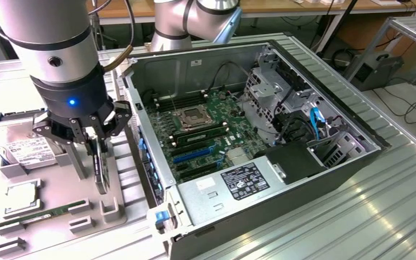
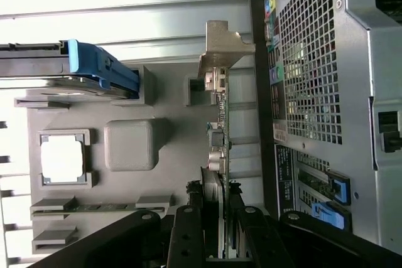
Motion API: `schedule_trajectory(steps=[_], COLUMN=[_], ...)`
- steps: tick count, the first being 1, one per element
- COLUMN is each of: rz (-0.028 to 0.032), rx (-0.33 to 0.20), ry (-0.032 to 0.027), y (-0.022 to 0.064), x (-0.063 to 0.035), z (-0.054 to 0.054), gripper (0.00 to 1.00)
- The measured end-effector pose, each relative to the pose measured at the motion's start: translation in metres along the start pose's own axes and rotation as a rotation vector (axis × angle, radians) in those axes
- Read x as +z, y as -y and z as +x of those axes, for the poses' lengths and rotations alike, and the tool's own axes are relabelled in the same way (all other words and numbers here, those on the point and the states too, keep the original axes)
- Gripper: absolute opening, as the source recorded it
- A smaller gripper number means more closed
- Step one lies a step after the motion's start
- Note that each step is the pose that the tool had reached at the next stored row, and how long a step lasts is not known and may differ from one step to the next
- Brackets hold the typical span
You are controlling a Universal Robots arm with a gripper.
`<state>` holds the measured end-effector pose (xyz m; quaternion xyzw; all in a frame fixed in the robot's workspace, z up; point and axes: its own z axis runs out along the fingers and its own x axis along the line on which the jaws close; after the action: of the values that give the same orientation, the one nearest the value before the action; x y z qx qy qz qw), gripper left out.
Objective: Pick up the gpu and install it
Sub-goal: 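Pick up the gpu and move the gpu toward the slot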
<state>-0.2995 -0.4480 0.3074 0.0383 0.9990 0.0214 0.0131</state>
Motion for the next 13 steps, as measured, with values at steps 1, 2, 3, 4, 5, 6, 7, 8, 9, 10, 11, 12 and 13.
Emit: schedule_trajectory(steps=[1, 2, 3, 4, 5, 6, 7, 8, 9, 10, 11, 12, 13], rz=[0.0000, 0.0000, 0.0000, -0.0001, 0.0001, 0.0000, -0.0001, 0.0000, 0.0000, -0.0001, -0.0001, -0.0001, 0.0000], rx=[0.000, 0.000, 0.000, 0.000, 0.000, 0.000, 0.000, 0.000, 0.000, 0.000, 0.000, 0.000, 0.000], ry=[0.0000, 0.0000, 0.0000, 0.0001, 0.0000, 0.0001, 0.0001, 0.0001, 0.0000, 0.0001, 0.0001, 0.0001, 0.0000], y=[0.0000, 0.0000, -0.0001, -0.0001, -0.0001, -0.0002, -0.0002, -0.0002, -0.0002, -0.0002, -0.0002, -0.0002, -0.0003], x=[-0.0005, -0.0009, -0.0014, -0.0017, -0.0026, -0.0030, -0.0033, -0.0039, -0.0043, -0.0046, -0.0049, -0.0052, -0.0057], z=[0.0000, 0.0000, 0.0000, 0.0000, -0.0001, -0.0001, -0.0001, -0.0001, -0.0001, -0.0001, -0.0001, -0.0001, -0.0001], gripper=[0.26, 0.26, 0.26, 0.26, 0.26, 0.26, 0.26, 0.26, 0.26, 0.26, 0.26, 0.26, 0.26])
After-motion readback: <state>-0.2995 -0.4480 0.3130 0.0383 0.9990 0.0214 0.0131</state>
